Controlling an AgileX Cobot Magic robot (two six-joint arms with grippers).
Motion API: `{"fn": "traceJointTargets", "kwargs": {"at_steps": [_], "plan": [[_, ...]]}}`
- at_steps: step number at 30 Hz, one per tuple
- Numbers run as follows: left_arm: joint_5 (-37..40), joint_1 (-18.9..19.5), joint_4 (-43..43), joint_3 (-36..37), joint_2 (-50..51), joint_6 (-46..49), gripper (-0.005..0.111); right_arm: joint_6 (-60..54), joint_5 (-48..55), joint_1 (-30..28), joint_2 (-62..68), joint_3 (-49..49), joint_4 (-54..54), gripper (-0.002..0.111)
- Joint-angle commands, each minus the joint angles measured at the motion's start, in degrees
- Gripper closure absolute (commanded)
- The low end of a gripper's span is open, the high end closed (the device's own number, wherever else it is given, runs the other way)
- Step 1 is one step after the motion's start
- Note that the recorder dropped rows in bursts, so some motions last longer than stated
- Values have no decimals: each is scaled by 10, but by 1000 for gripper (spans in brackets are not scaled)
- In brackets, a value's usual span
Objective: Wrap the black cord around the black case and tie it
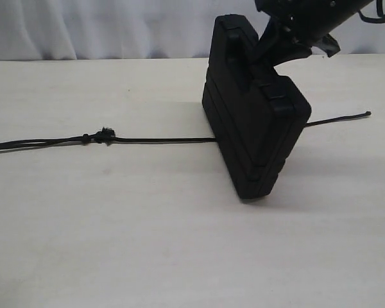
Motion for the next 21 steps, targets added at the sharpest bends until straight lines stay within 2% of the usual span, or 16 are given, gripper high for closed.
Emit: {"fn": "traceJointTargets", "kwargs": {"at_steps": [1, 5, 12, 17, 21], "plan": [[-3, 1, -1, 1, -1, 0, 107, -12, -17, -8, 11, 5, -95, 89], [-3, 1, -1, 1, -1, 0, 107, -28, -18, -7, 11, 5, -102, 80], [-3, 1, -1, 1, -1, 0, 107, -54, -27, -5, 11, 5, -105, 80], [-3, 1, -1, 1, -1, 0, 107, -54, -27, -5, 11, 5, -103, 86], [-3, 1, -1, 1, -1, 0, 107, -61, -27, -5, 8, 5, -96, 83]]}}
